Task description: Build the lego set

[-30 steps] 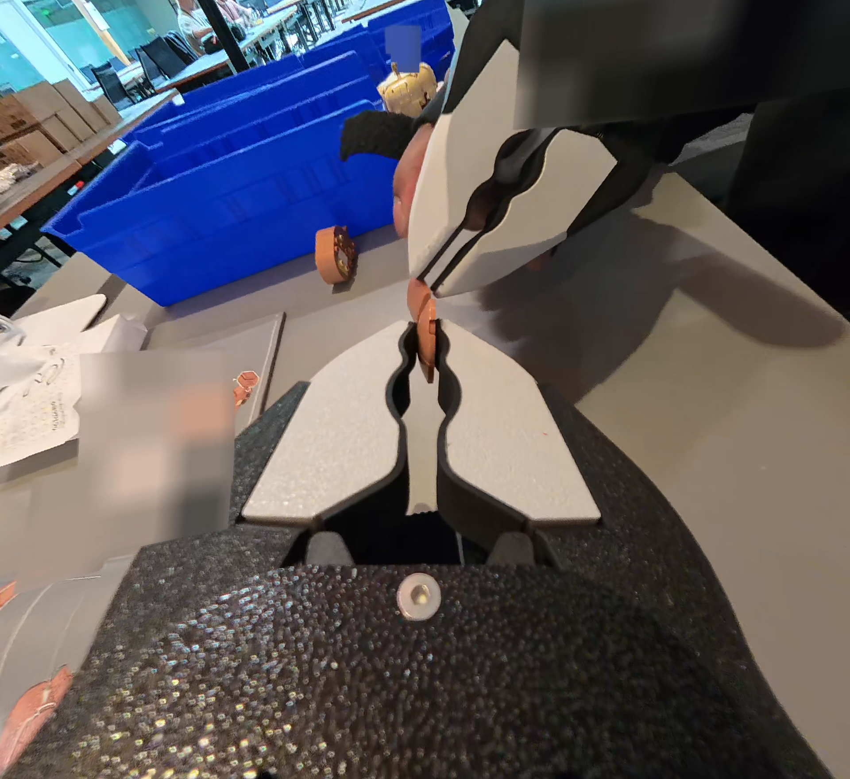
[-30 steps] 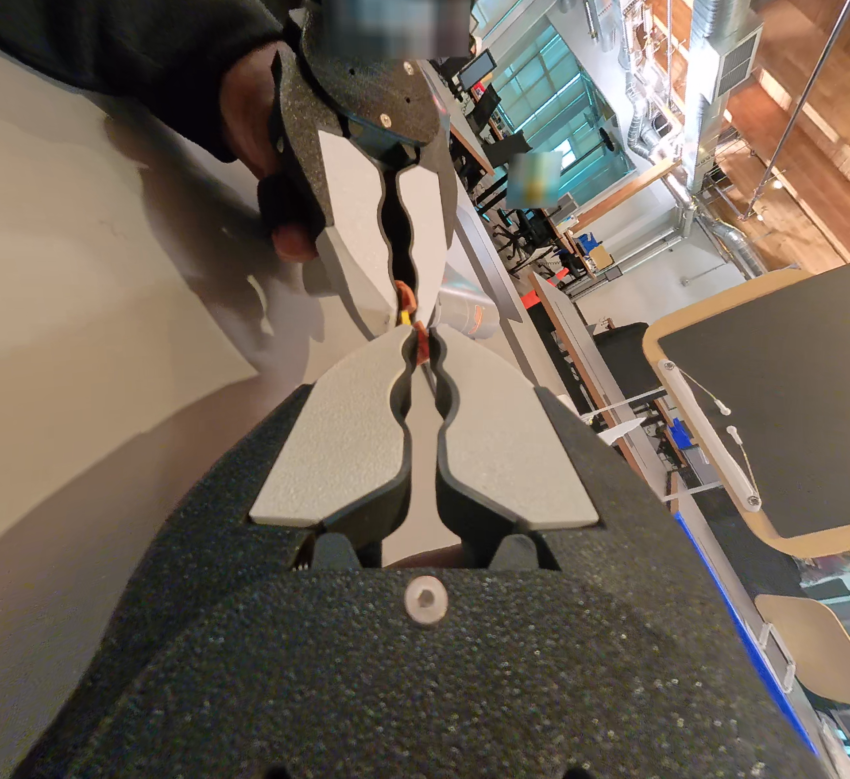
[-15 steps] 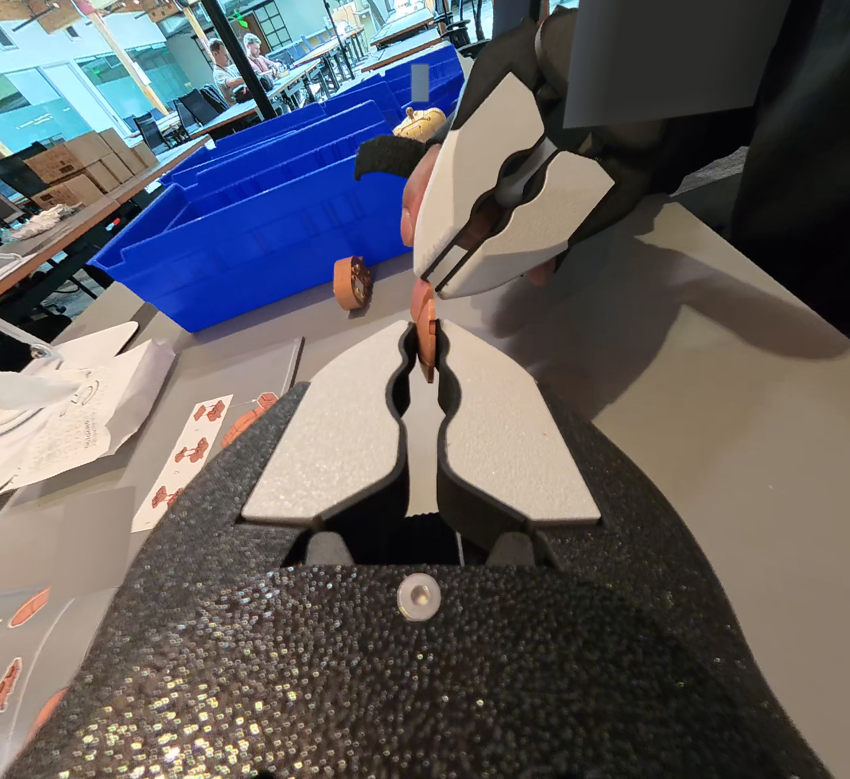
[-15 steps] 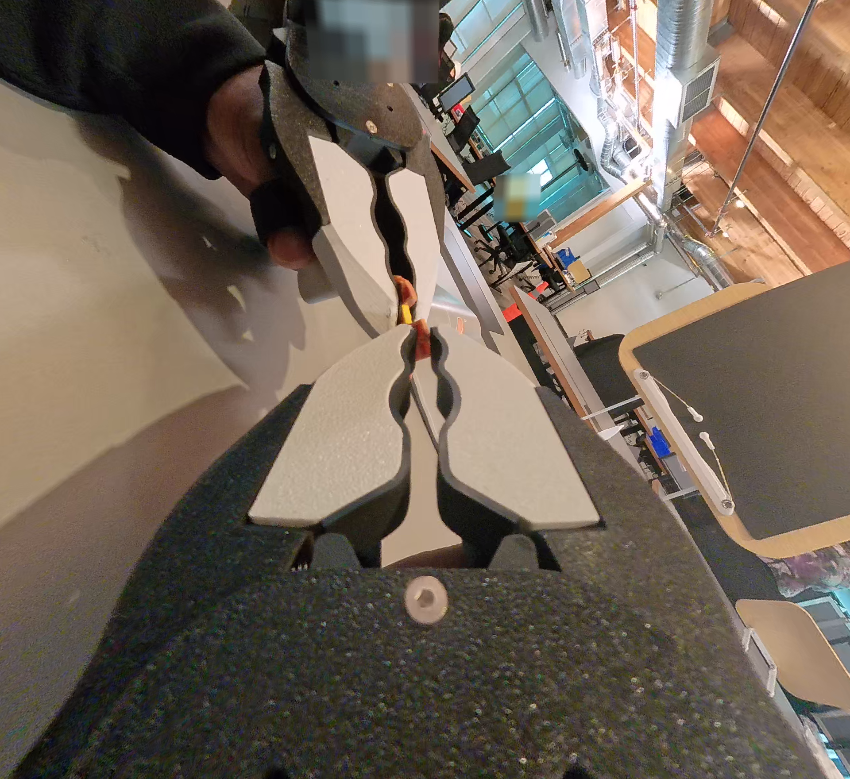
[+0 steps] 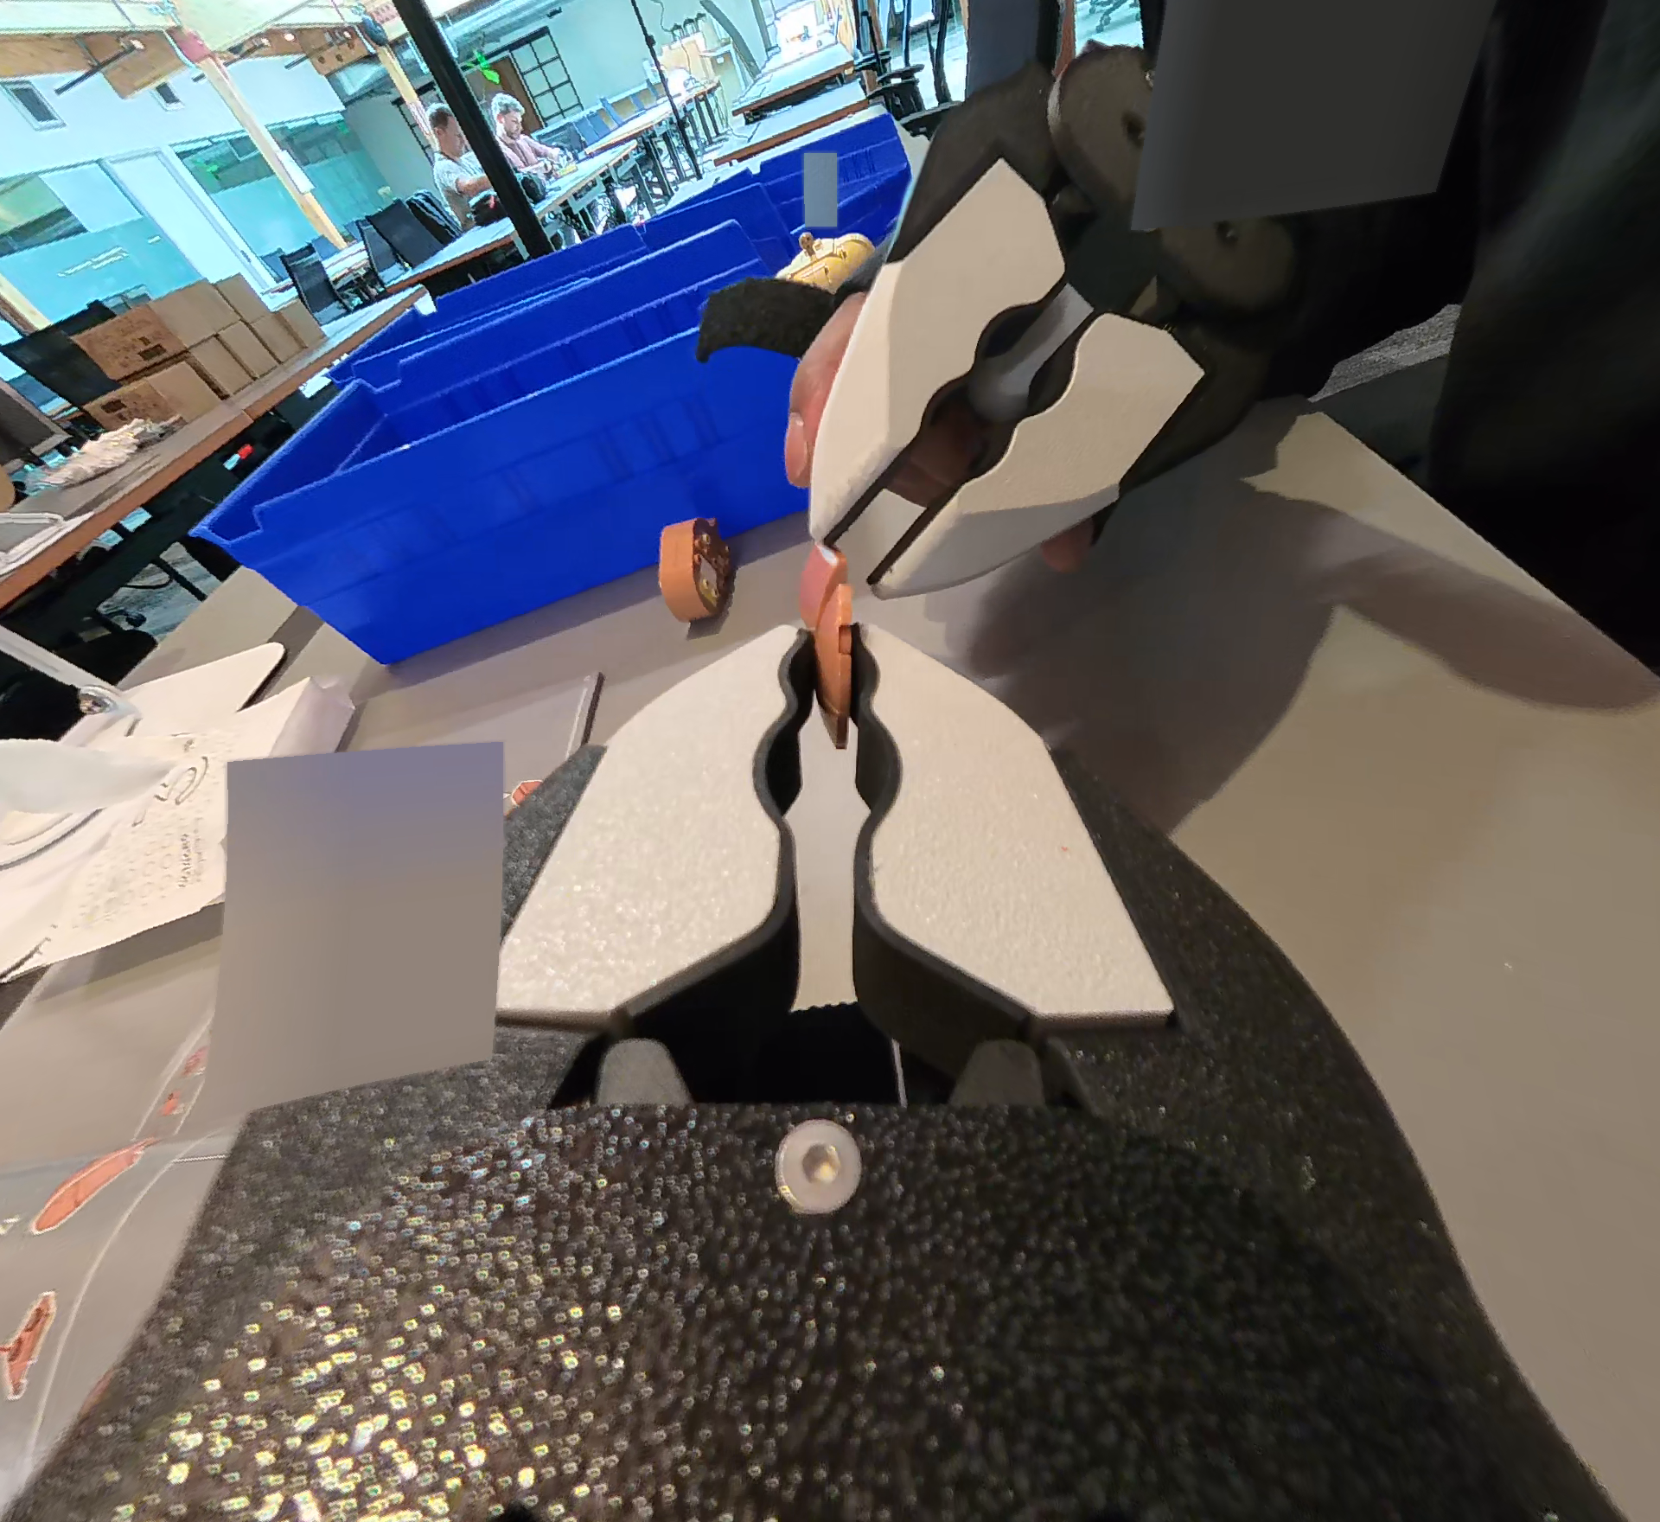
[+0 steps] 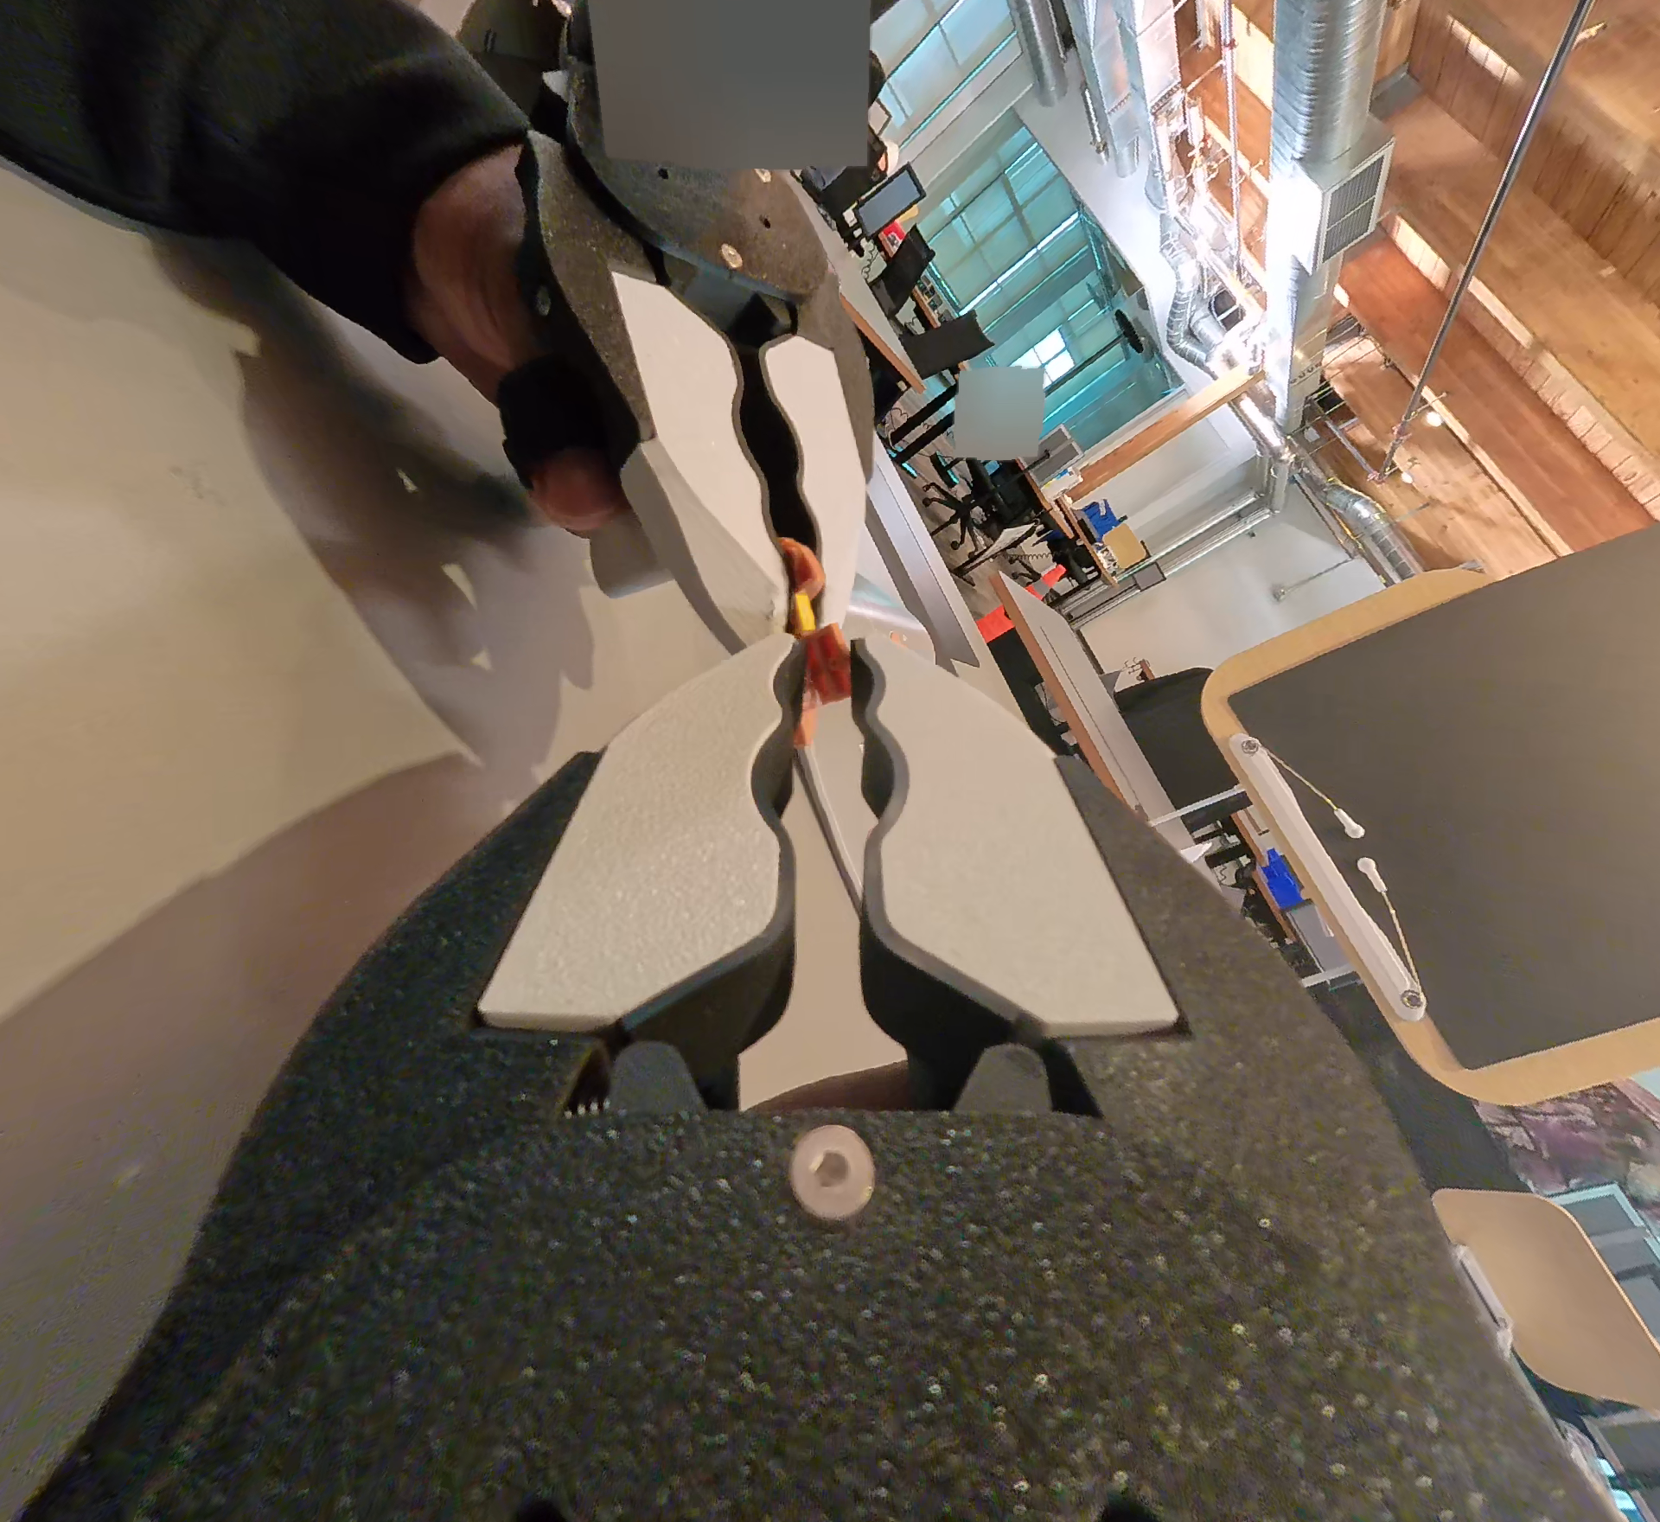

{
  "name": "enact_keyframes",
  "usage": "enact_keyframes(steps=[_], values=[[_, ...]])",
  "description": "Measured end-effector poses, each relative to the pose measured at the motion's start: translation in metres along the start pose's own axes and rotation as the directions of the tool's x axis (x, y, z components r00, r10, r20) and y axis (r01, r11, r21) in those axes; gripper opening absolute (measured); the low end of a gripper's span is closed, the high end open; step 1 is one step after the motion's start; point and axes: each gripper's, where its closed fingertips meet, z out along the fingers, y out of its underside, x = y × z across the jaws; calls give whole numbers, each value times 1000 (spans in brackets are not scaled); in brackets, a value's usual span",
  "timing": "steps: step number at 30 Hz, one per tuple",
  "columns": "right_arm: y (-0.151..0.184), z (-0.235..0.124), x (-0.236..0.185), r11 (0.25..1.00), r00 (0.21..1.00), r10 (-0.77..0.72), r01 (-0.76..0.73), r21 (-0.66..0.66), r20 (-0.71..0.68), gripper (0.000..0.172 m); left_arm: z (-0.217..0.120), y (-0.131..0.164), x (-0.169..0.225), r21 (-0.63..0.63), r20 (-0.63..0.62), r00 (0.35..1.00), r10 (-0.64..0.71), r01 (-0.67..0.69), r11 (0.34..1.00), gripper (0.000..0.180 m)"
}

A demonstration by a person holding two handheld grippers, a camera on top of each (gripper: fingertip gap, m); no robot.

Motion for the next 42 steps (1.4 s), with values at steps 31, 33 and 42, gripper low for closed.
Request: enact_keyframes(steps=[31,33,42], values=[[-2,-1,5,998,997,-58,59,11,-55,10,-2,-5,0,28,2,1000,6,-6,1000,6],[-1,-1,5,998,996,-64,65,6,-57,10,-1,-5,1,28,-4,1000,7,-7,1000,6],[5,0,3,993,993,-116,115,-22,-16,16,-1,-3,3,11,-9,999,32,-32,999,6]])
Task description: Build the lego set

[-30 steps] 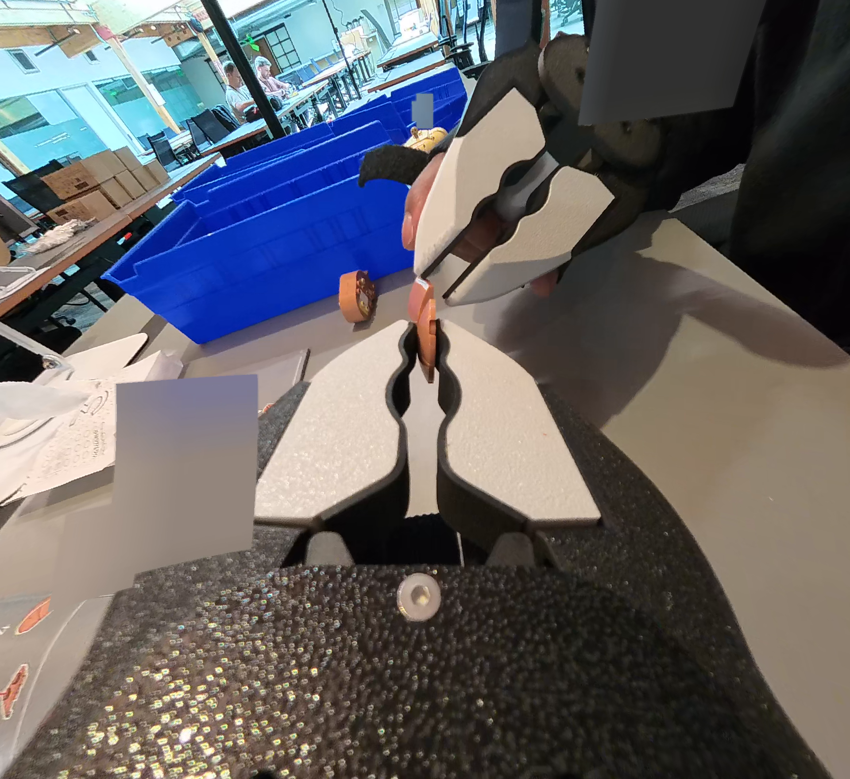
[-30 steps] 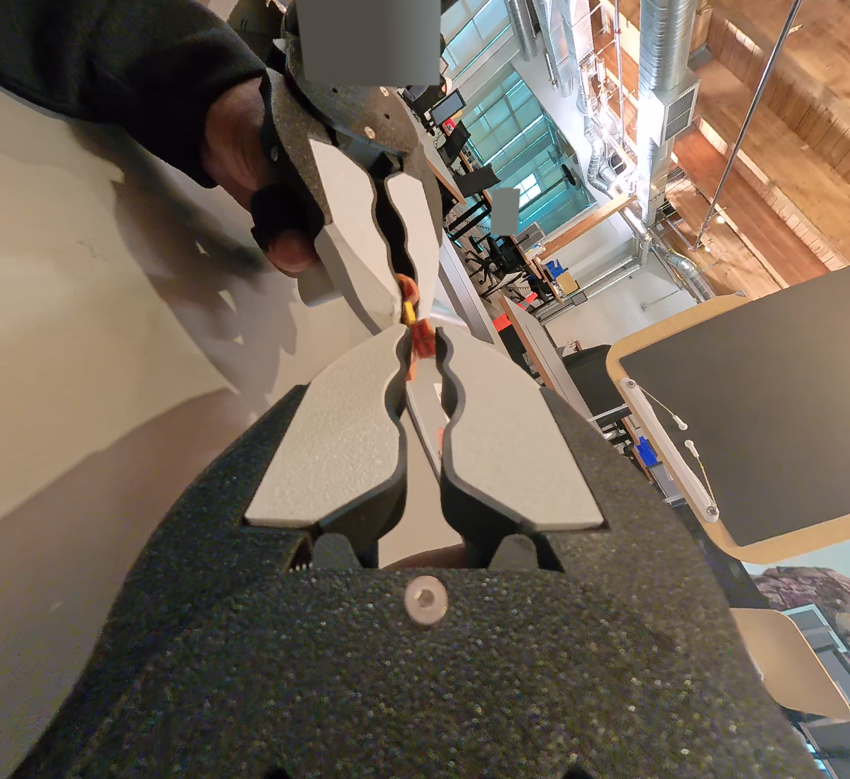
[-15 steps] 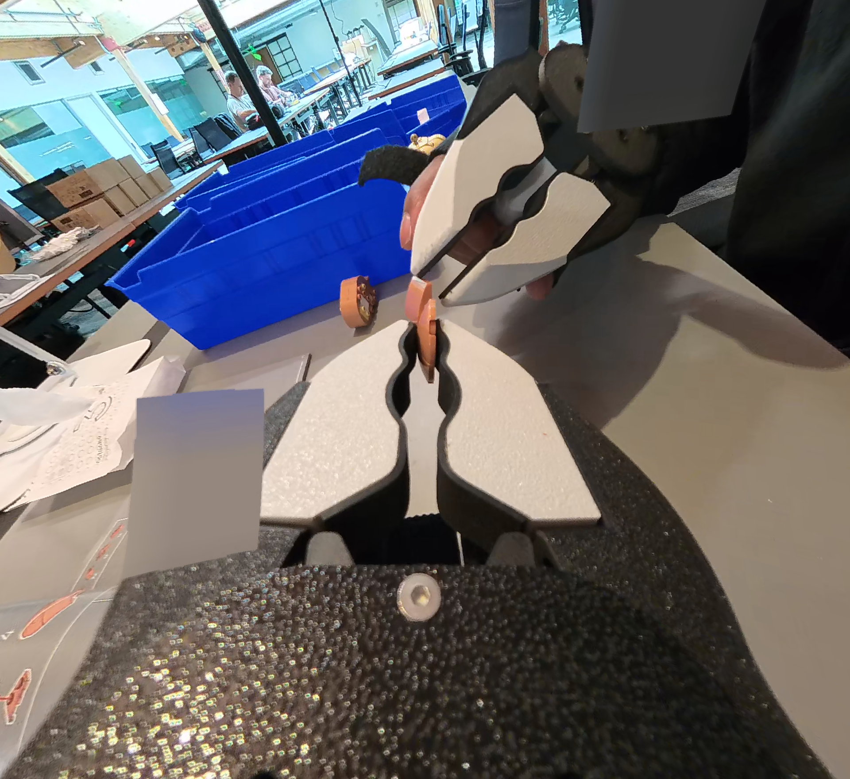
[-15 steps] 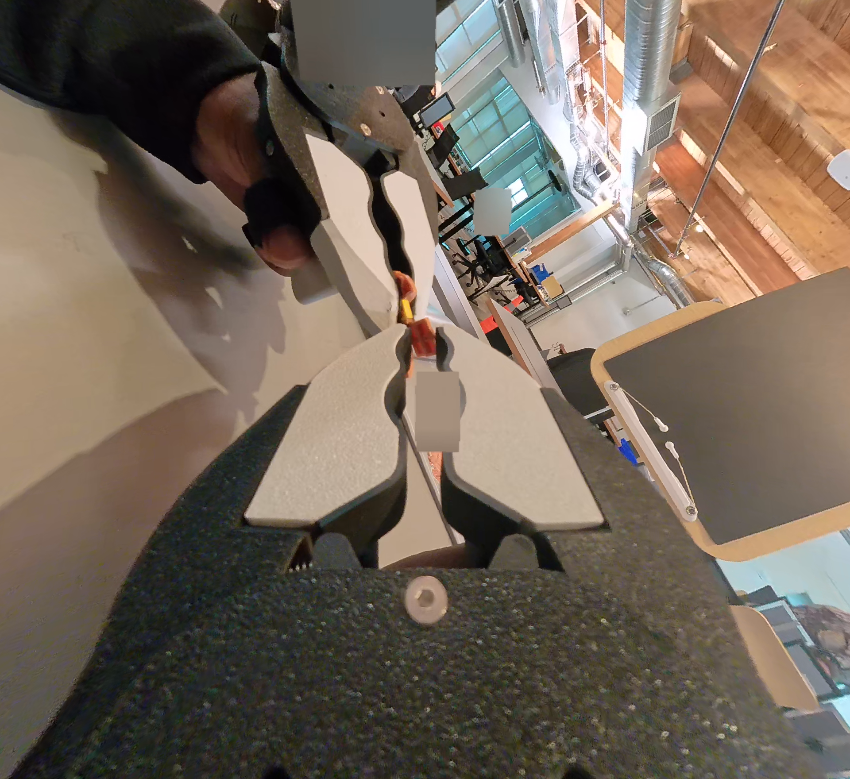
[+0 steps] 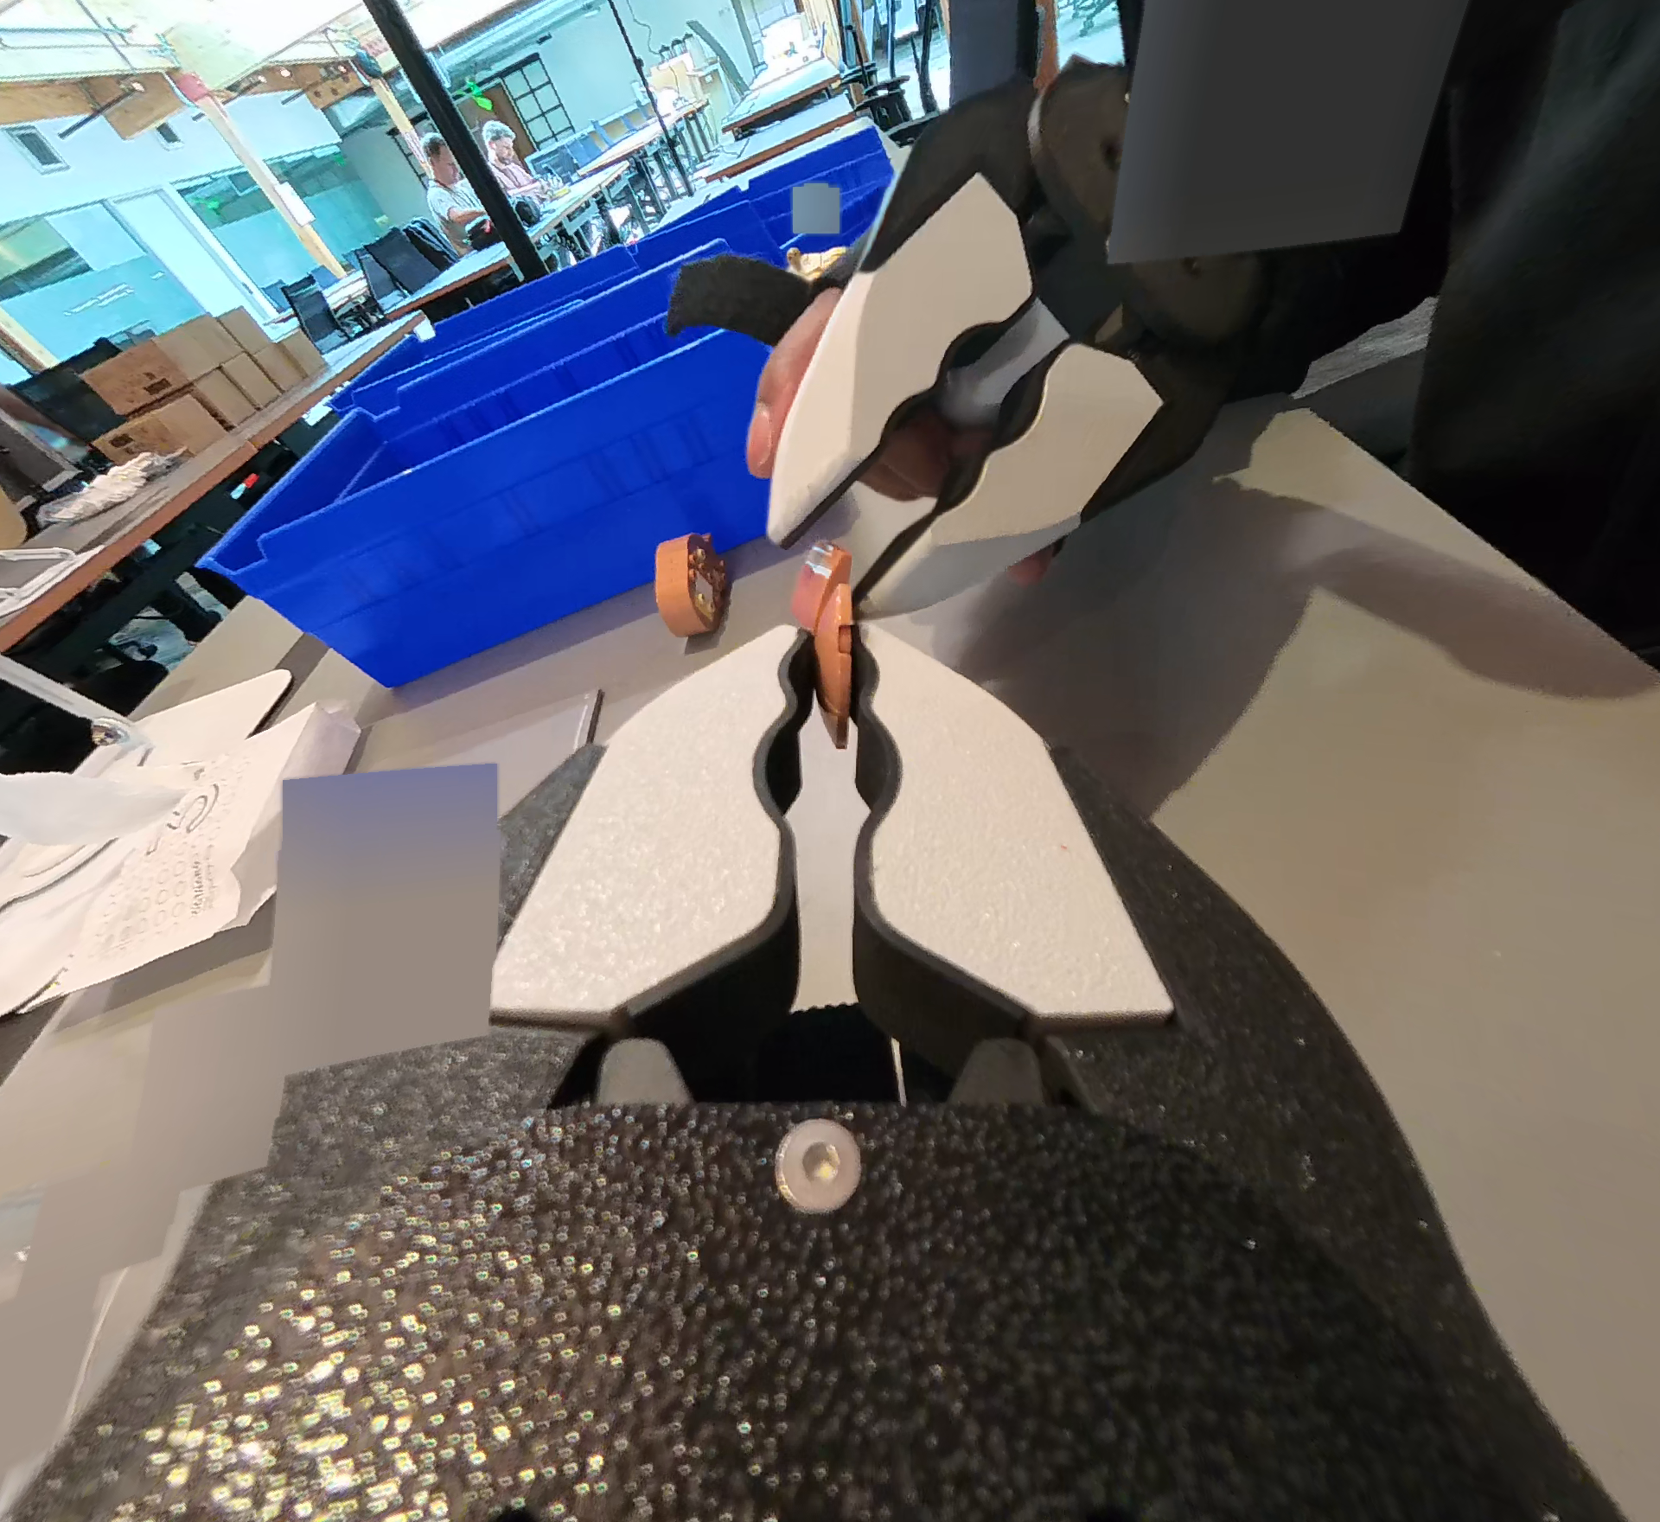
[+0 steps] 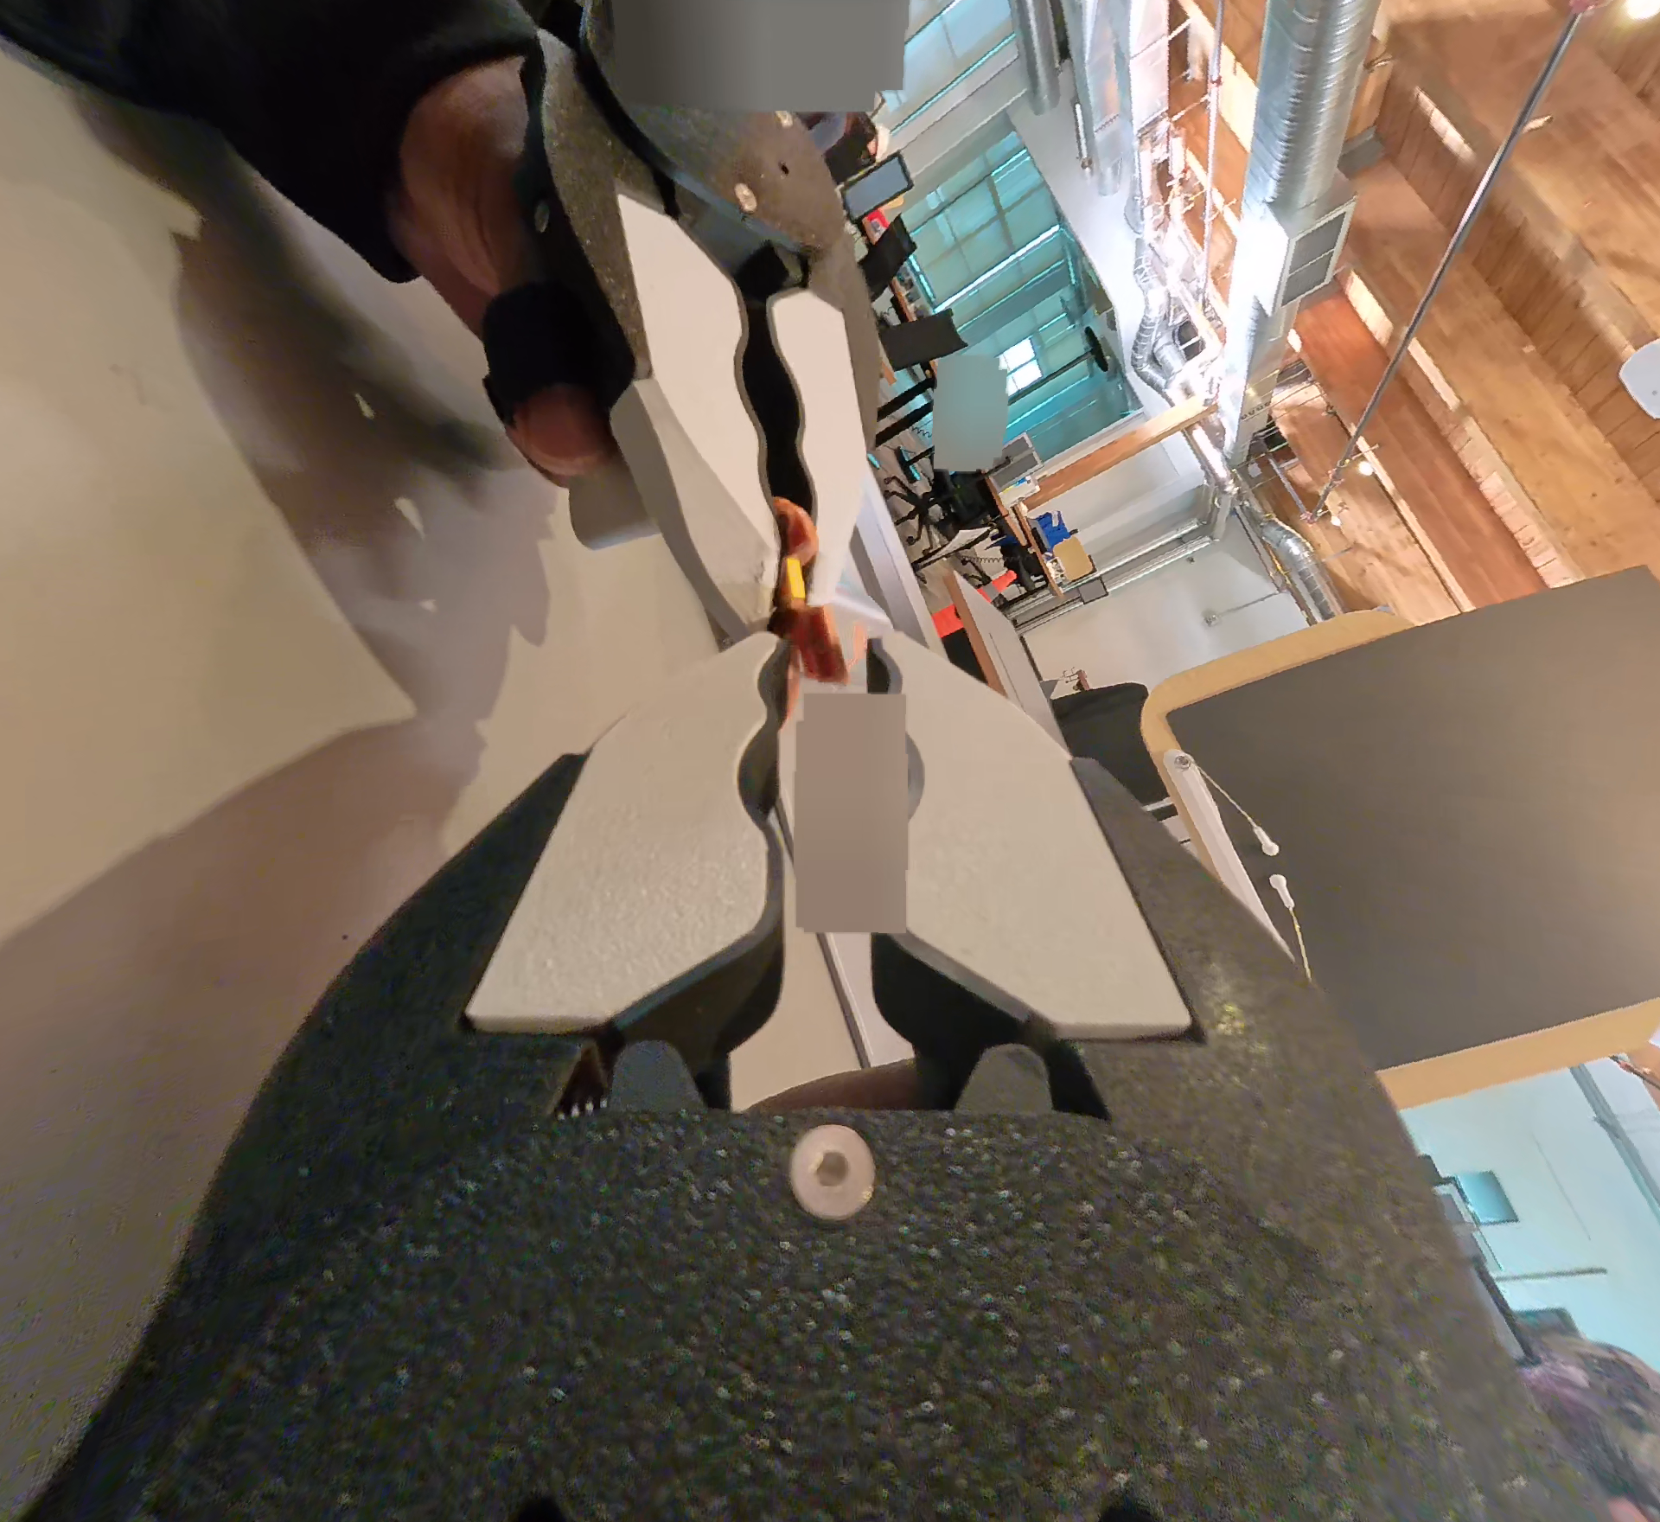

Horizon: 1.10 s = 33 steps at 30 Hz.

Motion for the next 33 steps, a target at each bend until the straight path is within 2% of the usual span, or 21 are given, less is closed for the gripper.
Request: enact_keyframes(steps=[4,7,26,33], values=[[1,-1,-2,999,998,35,-35,3,58,16,1,2,2,-16,-4,1000,21,-21,1000,6],[1,-1,-6,999,996,36,-36,-4,86,5,2,3,3,-27,-7,999,39,-39,999,6],[4,-1,-14,989,976,146,-145,-23,162,4,8,14,3,-103,41,984,174,-169,980,6],[4,0,-16,992,979,125,-121,-31,164,4,8,16,2,-123,56,979,196,-188,974,7]])
